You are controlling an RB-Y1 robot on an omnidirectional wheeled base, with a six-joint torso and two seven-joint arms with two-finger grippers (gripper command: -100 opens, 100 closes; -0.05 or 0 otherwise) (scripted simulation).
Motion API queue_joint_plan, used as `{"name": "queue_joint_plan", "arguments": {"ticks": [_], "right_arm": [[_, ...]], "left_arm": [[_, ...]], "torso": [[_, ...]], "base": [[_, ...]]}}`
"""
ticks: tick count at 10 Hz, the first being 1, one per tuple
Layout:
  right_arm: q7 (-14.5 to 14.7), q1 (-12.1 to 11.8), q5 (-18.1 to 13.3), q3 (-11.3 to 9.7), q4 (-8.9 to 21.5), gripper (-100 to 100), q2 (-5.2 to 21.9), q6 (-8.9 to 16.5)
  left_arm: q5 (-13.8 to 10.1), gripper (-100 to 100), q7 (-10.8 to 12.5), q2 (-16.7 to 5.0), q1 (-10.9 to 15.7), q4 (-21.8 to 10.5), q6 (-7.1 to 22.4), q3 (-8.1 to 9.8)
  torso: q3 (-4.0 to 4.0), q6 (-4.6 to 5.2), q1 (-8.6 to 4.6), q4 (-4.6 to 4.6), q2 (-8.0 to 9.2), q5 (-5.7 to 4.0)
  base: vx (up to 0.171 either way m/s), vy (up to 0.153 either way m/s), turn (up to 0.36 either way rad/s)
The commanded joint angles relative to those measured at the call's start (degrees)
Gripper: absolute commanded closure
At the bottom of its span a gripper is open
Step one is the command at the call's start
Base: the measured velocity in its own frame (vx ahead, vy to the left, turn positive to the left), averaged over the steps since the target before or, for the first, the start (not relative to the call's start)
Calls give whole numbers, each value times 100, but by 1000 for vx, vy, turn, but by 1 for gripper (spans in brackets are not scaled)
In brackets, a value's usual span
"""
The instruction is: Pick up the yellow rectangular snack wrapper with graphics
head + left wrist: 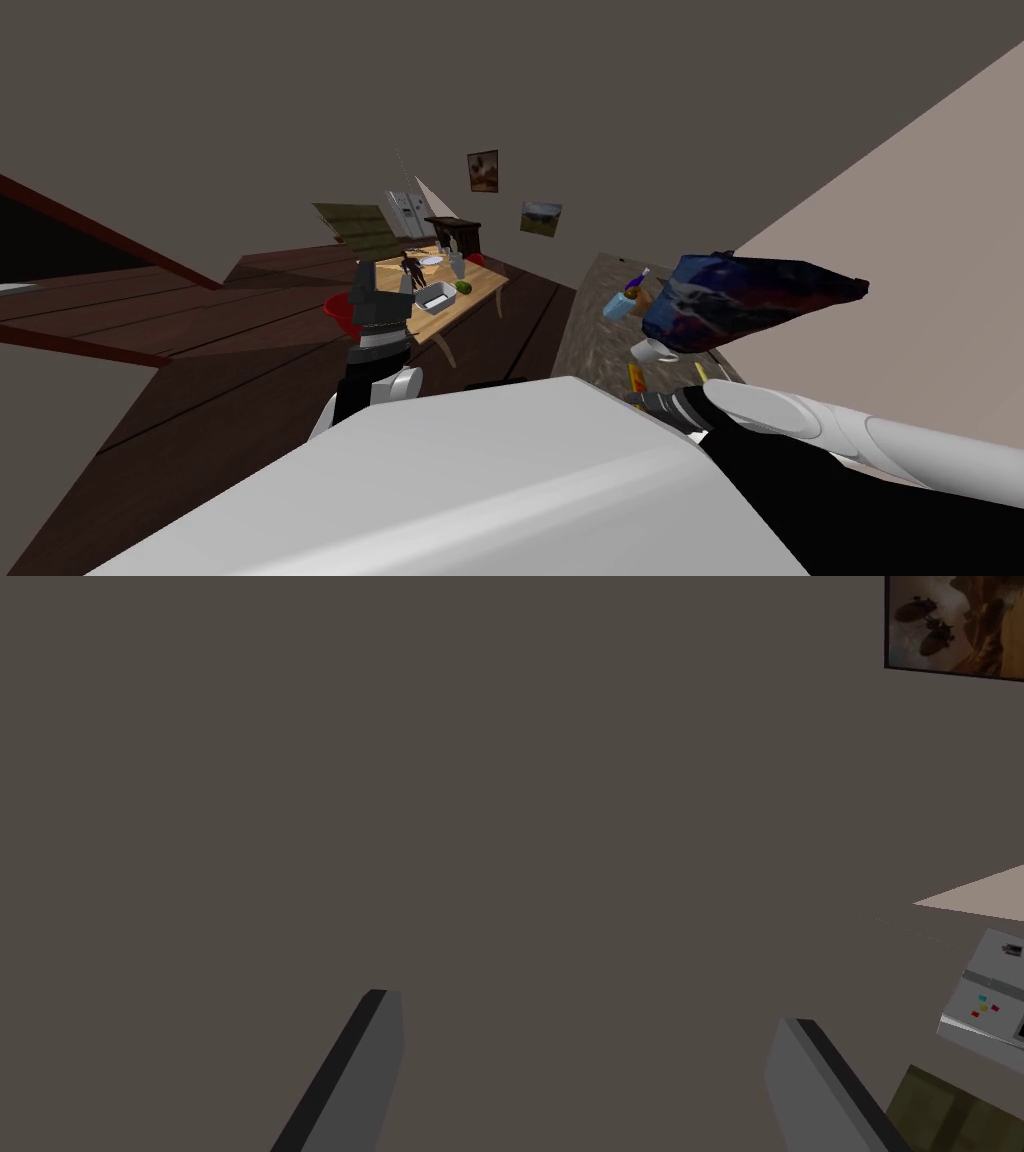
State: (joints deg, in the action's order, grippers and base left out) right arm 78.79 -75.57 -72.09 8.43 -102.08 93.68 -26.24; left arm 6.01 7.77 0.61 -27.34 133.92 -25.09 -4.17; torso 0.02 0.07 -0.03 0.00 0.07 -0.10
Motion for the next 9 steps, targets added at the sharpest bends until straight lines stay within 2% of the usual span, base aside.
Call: {"name": "queue_joint_plan", "arguments": {"ticks": [1,5,6,7,9], "right_arm": [[0,0,0,0,0,100,0,0],[-7,-2,2,0,2,100,0,-1],[-6,-1,1,0,1,0,0,-1],[-80,-88,-6,170,-38,100,83,-68],[-111,-76,46,325,-13,100,182,-206]], "left_arm": [[0,0,0,0,0,0,0,0],[0,0,0,0,0,0,0,0],[0,0,0,0,0,0,0,0],[0,0,0,0,0,0,0,0],[0,0,0,0,0,0,0,0]], "torso": [[0,0,0,0,0,0],[3,-2,-4,2,5,-2],[3,-2,-3,2,5,-1],[3,-1,-3,2,5,-1],[1,-5,0,2,0,1]], "base": [[0,0,0],[0,0,0],[0,0,0],[5,-4,-20],[2,1,-35]]}}
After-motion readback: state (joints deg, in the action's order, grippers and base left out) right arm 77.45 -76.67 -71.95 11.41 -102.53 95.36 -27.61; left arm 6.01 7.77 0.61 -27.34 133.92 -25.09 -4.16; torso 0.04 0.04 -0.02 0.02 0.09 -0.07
